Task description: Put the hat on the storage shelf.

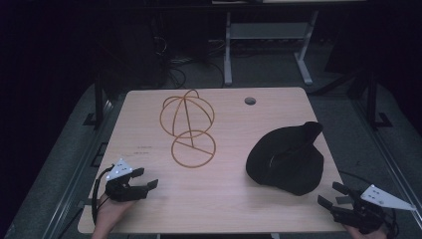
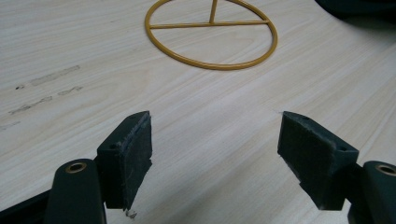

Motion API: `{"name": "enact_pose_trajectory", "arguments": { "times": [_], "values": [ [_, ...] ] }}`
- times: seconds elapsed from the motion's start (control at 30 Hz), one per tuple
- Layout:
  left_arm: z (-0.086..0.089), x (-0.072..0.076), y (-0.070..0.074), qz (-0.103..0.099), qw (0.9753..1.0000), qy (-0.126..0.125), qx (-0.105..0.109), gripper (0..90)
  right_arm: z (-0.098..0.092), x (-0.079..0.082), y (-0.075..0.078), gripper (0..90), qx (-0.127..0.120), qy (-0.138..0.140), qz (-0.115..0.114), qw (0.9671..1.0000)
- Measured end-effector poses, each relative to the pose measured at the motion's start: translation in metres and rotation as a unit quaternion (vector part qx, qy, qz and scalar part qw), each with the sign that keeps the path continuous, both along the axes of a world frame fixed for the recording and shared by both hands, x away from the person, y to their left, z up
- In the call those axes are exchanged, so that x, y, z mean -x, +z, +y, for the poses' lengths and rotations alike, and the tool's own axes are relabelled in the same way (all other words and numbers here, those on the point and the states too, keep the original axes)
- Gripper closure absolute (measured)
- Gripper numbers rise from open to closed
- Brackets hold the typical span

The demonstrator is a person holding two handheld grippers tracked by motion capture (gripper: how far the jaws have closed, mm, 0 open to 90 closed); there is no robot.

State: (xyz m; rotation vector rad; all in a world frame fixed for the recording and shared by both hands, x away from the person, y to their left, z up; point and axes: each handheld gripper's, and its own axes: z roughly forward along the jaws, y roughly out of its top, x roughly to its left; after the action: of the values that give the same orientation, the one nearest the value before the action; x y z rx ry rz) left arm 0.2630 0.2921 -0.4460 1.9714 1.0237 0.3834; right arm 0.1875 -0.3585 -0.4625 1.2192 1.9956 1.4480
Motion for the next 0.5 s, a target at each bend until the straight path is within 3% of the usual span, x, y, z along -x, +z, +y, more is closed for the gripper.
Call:
{"name": "enact_pose_trajectory", "arguments": {
  "times": [0.23,0.5],
  "values": [
    [-0.005,0.000,-0.001,0.001,0.9999,-0.014,0.001,25.5,-0.003,0.001,0.000,19.7,-0.005,-0.005,0.000,1.0000],
    [-0.023,0.003,0.006,-0.008,0.9981,-0.060,0.010,25.5,-0.004,0.004,0.003,19.4,-0.007,-0.009,-0.007,0.9999]
  ]
}}
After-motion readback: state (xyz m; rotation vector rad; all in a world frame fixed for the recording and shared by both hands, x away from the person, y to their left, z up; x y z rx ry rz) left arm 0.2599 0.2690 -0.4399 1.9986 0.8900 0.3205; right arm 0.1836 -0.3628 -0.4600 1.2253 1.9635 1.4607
